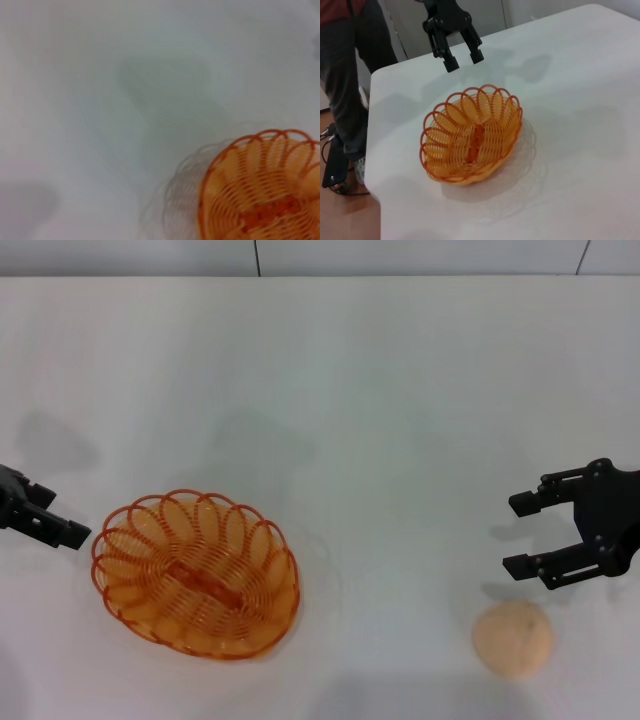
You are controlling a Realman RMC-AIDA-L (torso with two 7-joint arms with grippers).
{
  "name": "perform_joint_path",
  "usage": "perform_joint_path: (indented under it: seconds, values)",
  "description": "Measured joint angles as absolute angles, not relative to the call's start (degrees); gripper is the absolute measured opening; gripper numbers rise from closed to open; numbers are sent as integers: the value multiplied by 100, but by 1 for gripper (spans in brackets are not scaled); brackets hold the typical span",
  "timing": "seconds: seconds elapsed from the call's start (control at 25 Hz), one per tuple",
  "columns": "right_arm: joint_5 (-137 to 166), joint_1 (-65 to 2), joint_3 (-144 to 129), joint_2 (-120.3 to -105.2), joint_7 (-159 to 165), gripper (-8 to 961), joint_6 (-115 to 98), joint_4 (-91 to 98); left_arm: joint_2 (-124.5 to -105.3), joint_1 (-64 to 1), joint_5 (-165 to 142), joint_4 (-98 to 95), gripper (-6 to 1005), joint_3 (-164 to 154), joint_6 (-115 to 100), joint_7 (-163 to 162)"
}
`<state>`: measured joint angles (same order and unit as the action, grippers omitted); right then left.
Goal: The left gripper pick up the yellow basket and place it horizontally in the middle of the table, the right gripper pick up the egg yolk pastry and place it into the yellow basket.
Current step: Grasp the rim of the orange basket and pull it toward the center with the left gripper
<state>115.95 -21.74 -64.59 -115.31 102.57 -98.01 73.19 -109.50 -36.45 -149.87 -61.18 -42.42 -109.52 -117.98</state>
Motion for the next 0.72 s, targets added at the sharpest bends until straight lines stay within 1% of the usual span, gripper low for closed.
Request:
perform_joint_path:
  seconds: [0.24,0.44,0.72]
  values:
    - [11592,-2232,-6459,-11543,10257,760,-9786,7289,-11068,-3928,-15555,-5885,870,-4284,-10802,-12145]
    - [11538,-2246,-6469,-11551,10252,760,-9756,7292,-11265,-4111,-15932,-5569,870,-4374,-10540,-12351]
    - [11508,-2222,-6479,-11549,10234,760,-9745,7299,-11365,-4212,-16036,-5385,839,-4589,-10180,-12804]
